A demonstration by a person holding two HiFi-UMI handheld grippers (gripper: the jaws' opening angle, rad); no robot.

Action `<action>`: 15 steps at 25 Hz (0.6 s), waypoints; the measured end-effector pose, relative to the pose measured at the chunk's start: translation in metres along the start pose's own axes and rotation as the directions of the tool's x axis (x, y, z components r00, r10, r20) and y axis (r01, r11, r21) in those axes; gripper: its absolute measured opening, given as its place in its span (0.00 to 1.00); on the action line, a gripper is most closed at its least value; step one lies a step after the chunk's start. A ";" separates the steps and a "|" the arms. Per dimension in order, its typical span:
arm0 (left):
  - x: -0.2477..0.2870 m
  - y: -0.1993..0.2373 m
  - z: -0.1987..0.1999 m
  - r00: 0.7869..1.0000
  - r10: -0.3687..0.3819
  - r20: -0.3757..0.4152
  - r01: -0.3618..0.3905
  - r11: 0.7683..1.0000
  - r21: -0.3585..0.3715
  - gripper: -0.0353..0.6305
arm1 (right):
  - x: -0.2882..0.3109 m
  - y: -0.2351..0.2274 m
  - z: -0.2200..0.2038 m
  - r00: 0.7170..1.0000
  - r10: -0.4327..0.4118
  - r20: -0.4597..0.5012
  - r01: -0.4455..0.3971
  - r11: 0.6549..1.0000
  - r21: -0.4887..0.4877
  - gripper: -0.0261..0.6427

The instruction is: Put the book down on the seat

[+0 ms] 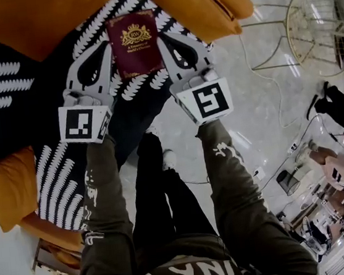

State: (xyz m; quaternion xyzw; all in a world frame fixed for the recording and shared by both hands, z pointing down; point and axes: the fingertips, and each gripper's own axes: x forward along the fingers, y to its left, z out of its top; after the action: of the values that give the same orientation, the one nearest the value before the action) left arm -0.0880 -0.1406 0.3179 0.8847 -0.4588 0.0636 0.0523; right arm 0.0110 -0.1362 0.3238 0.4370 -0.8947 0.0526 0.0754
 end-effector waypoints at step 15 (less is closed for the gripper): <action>-0.172 -0.117 0.290 0.979 0.060 0.192 -0.087 0.988 0.130 0.06 | -0.191 0.086 0.273 0.975 0.031 0.218 -0.009 0.995 -0.099 0.06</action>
State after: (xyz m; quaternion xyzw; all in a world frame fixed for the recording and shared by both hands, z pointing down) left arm -0.0719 0.0210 0.0001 0.8707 -0.4886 0.0133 -0.0548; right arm 0.0351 0.0205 0.0189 0.4269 -0.9035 -0.0390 -0.0029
